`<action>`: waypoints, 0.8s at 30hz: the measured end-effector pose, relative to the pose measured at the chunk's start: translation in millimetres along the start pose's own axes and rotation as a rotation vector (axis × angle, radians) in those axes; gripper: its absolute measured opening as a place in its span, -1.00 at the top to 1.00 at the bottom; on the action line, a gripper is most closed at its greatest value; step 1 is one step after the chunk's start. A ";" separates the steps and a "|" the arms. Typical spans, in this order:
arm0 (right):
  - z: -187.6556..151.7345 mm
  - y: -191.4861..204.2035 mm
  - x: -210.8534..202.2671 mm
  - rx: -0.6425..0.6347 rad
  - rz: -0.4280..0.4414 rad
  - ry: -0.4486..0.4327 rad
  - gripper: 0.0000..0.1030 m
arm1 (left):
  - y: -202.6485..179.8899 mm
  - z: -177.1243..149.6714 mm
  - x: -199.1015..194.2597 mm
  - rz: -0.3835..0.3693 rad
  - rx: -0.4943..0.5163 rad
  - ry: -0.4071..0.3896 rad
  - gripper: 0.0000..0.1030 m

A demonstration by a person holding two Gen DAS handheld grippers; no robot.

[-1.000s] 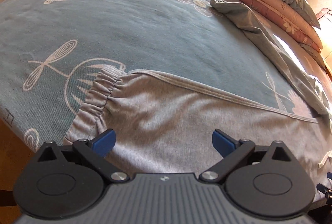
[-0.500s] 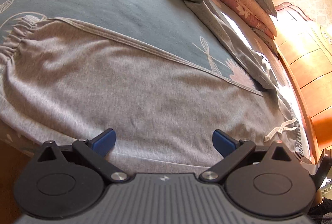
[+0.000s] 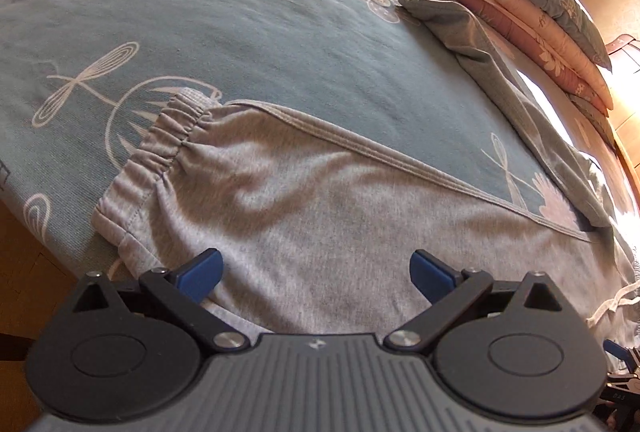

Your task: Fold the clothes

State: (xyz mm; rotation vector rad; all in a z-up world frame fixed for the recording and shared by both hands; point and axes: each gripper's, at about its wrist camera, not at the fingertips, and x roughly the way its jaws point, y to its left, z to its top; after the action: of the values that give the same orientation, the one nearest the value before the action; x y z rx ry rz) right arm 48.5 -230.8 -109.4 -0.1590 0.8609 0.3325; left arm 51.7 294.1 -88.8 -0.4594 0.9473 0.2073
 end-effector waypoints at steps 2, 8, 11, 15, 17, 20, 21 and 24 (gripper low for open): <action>0.1 -0.5 -0.1 -0.001 0.001 0.001 -1.00 | 14.5 -1.0 -0.5 0.051 -0.042 -0.012 -0.92; -1.2 -0.2 -0.7 0.001 -0.003 -0.007 -1.00 | -20.3 -7.7 -27.8 -0.068 0.008 -0.021 -0.92; -1.3 -0.2 -0.9 -0.002 -0.002 -0.008 -1.00 | -60.3 -20.3 -32.3 -0.239 0.071 0.013 -0.93; -2.6 -0.4 -1.7 -0.008 0.001 -0.014 -1.00 | -115.6 -44.4 -16.3 -0.357 0.169 0.092 -0.93; -3.1 -1.4 -4.0 -0.010 0.003 -0.016 -1.00 | -128.8 -53.7 -3.3 -0.350 0.183 0.130 -0.93; -1.9 -5.3 -12.1 -0.003 0.002 -0.008 -1.00 | -129.6 -63.7 11.3 -0.275 0.181 0.160 -0.92; -2.8 -8.1 -17.1 0.000 0.005 -0.026 -1.00 | -127.3 -66.5 13.2 -0.264 0.183 0.155 -0.94; -9.5 -22.8 -30.2 0.010 -0.012 -0.079 -1.00 | -123.5 -69.7 8.4 -0.238 0.187 0.149 -0.94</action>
State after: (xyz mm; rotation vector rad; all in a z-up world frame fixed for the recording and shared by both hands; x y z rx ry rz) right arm 31.4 -261.4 -92.3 -0.1409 0.7832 0.3214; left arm 50.8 152.2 -94.8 -0.4149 1.0376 -0.1323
